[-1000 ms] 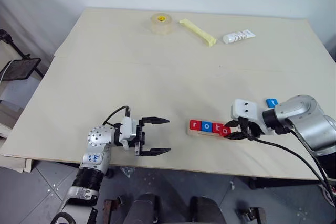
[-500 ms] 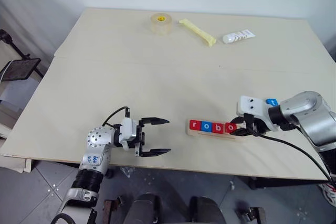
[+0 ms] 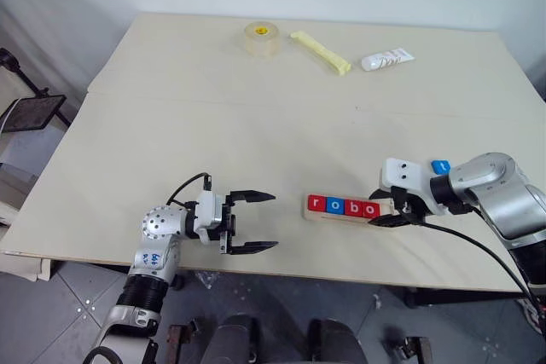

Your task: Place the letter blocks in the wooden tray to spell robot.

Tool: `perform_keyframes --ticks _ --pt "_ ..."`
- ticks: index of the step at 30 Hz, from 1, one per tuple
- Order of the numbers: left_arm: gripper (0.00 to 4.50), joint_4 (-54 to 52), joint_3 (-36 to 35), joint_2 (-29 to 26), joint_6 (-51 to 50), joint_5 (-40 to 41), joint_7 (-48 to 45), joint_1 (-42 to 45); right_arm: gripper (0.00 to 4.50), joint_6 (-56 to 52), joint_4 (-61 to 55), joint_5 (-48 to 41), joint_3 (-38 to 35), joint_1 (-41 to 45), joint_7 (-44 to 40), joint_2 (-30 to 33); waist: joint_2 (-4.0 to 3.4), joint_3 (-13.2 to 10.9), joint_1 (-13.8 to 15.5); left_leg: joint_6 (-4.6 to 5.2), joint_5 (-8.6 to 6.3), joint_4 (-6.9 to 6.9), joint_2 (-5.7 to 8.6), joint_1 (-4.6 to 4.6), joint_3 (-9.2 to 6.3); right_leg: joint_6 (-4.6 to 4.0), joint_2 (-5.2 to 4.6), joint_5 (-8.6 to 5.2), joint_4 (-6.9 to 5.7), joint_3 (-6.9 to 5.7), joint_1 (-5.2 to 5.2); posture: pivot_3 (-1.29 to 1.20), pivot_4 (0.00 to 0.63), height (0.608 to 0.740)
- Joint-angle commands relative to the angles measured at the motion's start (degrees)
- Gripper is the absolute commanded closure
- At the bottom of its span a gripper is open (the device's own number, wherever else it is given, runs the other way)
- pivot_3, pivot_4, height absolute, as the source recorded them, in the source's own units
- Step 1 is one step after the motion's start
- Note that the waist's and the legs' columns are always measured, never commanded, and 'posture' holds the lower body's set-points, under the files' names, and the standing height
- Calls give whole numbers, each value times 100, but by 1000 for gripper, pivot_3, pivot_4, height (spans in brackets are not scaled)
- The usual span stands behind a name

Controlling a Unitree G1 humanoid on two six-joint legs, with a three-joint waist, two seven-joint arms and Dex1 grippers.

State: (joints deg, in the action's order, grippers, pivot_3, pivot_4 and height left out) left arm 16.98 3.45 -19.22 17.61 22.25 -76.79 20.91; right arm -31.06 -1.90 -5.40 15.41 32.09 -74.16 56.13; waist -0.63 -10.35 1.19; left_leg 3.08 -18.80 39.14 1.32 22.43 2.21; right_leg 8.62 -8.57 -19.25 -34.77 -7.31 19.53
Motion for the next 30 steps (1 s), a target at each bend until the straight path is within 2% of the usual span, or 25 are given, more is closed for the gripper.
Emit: perform_keyframes --ticks 1,2,7,9,14,16,19,21,30 --pt "0 16 -22 -23 35 27 35 97 420 3 -54 35 -61 71 25 -13 0 0 6 0 0 0 0 1 0 0 0 0 0 0 0 0 150 740" --pt "0 32 -24 -22 37 25 35 111 53 -20 -72 29 -77 79 33 -18 0 0 6 0 0 0 1 1 0 0 0 0 0 0 0 0 150 740" --pt "0 164 -8 13 74 7 31 213 53 -171 -246 -73 -260 58 104 39 0 0 2 0 0 0 1 1 1 0 0 0 0 0 1 0 150 740" --pt "0 237 7 51 91 -5 30 279 53 -334 -458 -282 -561 -100 160 123 0 0 11 0 0 0 1 1 1 0 0 0 0 0 1 0 150 740" --pt "0 424 28 101 122 -5 -51 431 53 -727 -978 -854 -2010 -1150 656 125 3 -1 61 1 -1 0 5 4 -10 0 -1 0 -3 -6 -3 0 150 740" --pt "0 492 18 98 140 3 -89 470 53 -743 -1110 -964 -2354 -1437 843 64 4 -2 45 3 -2 0 6 3 -11 0 -2 0 -8 -7 -2 0 150 740" --pt "0 568 45 154 130 -6 -101 564 53 -993 -1300 -1528 -3785 -2188 1419 -573 4 -2 37 1 -1 -2 3 1 -5 0 -1 0 -8 -9 -1 0 150 740" --pt "0 619 72 193 123 -4 -133 619 53 -935 -1362 -1619 -4392 -2682 1675 -826 6 -1 59 -1 1 -5 1 2 -7 0 0 0 -6 -11 -4 0 150 740" --pt "0 724 58 192 114 32 -278 723 53 -716 -1404 -1875 -5437 -3899 2130 -1085 5 -1 27 1 0 -5 2 -5 3 0 0 0 -8 -2 -4 0 150 740"
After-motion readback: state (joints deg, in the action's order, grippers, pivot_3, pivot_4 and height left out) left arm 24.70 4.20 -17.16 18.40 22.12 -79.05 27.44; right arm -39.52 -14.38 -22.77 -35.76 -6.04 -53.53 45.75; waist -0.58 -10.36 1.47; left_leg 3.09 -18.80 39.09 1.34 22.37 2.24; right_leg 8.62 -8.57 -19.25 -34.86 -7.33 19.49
